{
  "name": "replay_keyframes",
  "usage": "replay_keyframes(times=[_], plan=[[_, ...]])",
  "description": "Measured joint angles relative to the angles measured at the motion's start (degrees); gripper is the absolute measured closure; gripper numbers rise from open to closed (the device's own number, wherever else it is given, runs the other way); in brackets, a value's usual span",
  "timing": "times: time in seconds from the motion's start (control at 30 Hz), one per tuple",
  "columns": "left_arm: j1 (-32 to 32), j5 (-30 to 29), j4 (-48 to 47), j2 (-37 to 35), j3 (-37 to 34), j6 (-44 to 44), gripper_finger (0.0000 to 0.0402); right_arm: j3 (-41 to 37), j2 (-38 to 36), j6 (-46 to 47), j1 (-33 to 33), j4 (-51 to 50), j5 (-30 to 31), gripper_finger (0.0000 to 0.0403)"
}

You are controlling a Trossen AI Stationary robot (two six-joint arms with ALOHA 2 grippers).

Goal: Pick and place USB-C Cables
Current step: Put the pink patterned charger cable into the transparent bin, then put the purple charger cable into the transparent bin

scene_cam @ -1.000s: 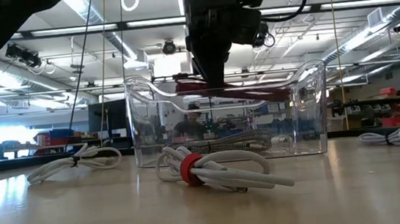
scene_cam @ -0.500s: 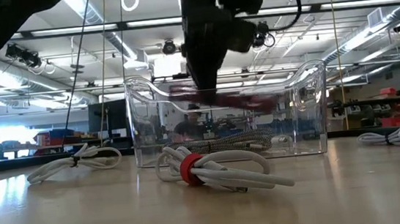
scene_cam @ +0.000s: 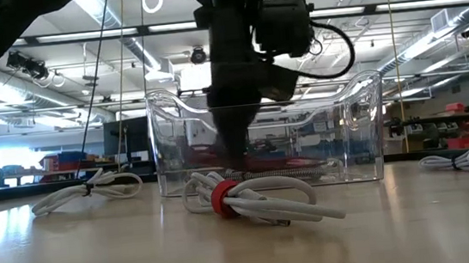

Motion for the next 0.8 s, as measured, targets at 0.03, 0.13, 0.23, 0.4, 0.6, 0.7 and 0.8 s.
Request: replay_keyframes(times=[0.03,0.13,0.23,0.4,0.6,0.7,0.8], plan=[[0.0,0.0,1.1,0.0,0.0,0.0,0.0383,0.0,0.0,0.0,0.0,0.0,0.0,0.0234],[0.0,0.0,3.2,0.0,0.0,0.4,0.0383,0.0,0.0,0.8,0.0,0.0,0.0,0.0234],[0.0,0.0,3.7,0.0,0.1,1.5,0.0383,0.0,0.0,1.1,0.0,0.1,0.2,0.0234],[0.0,0.0,3.6,0.0,0.1,1.5,0.0379,0.0,0.0,1.1,0.0,0.1,0.2,0.0234],[0.0,0.0,3.1,0.0,0.2,2.0,0.0299,0.0,0.0,1.3,0.0,0.1,0.3,0.0234],[0.0,0.0,3.1,0.0,0.2,2.1,0.0273,0.0,0.0,1.4,0.0,0.1,0.3,0.0234],[0.0,0.0,3.1,0.0,0.2,1.6,0.0257,0.0,0.0,1.5,0.0,0.1,0.3,0.0234]])
